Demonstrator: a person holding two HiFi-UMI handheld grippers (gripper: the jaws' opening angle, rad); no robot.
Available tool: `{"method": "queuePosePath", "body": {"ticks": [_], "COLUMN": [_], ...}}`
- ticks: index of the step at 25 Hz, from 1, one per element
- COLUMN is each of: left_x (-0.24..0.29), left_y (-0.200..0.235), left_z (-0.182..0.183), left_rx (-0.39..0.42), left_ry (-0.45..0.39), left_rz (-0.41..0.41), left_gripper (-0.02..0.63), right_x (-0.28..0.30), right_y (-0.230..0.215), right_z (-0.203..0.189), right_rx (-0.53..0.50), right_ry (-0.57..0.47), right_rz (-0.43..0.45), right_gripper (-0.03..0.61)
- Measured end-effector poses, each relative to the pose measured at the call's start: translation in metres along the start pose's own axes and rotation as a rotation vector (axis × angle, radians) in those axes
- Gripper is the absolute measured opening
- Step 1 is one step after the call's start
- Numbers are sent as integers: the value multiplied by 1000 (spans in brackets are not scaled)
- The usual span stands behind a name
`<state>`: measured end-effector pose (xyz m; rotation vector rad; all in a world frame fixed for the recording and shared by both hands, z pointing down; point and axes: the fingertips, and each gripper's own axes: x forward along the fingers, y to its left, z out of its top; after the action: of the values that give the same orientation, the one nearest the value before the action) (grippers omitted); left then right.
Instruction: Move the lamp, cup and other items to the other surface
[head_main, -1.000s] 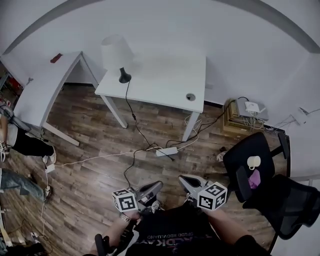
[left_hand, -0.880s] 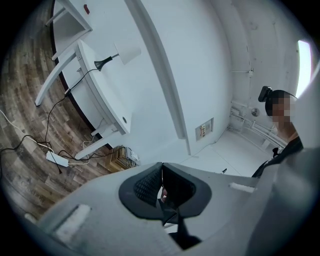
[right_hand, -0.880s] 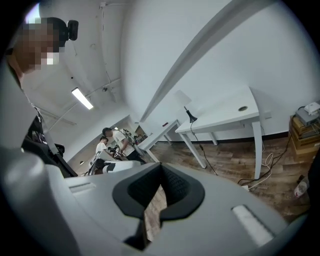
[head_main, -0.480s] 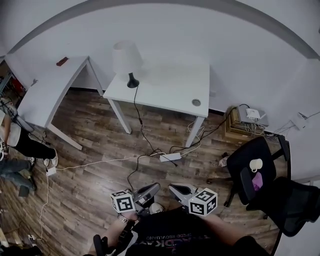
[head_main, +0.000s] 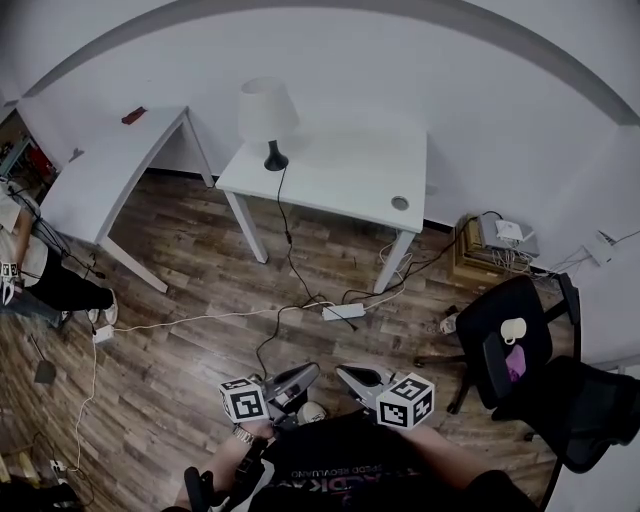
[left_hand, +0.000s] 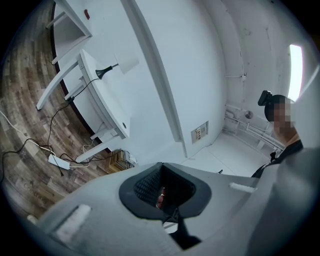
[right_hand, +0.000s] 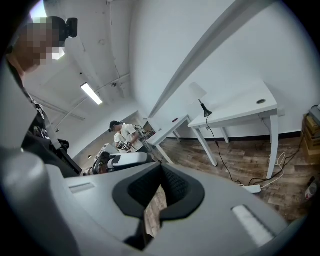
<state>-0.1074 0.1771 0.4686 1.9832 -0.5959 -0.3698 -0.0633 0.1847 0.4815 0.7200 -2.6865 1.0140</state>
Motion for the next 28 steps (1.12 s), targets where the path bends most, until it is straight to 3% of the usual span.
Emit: {"method": "queuePosePath", "body": {"ticks": [16,28], "left_x": [2,-30], "left_y": [-1,5], "left_z": [-4,8], "left_rx": [-17,-33], "left_ry": [-15,-76], "left_rz": [-29,-9], "left_gripper": [-2,-2], "right_x": [-14,-5], "right_y": [-2,-7], "right_z": [5,19], "right_rx": [-7,0], "right_ry": [-36,-76], "right_rz": [-34,-79], "right_gripper": [5,15]}}
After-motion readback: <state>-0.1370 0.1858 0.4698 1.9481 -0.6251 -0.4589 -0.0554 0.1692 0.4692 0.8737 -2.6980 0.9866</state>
